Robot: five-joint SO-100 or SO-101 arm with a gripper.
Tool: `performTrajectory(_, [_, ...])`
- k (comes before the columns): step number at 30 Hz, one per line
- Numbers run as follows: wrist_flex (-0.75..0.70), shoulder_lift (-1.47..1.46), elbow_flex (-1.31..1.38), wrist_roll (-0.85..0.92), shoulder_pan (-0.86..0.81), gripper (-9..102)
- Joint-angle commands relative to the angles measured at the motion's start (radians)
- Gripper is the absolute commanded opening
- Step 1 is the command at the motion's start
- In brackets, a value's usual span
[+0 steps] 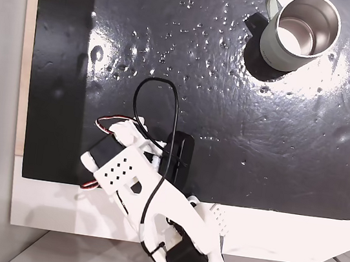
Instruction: Grasp a pengrip and put it in the cup.
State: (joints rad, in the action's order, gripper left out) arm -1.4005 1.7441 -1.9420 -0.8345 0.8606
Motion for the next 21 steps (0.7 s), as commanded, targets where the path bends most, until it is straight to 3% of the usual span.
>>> performTrajectory(1, [0.043,-0.014,0.009,0.029,0.005,30])
performTrajectory(21, [0.21,-0.104,-0.114,0.109,0.008,30])
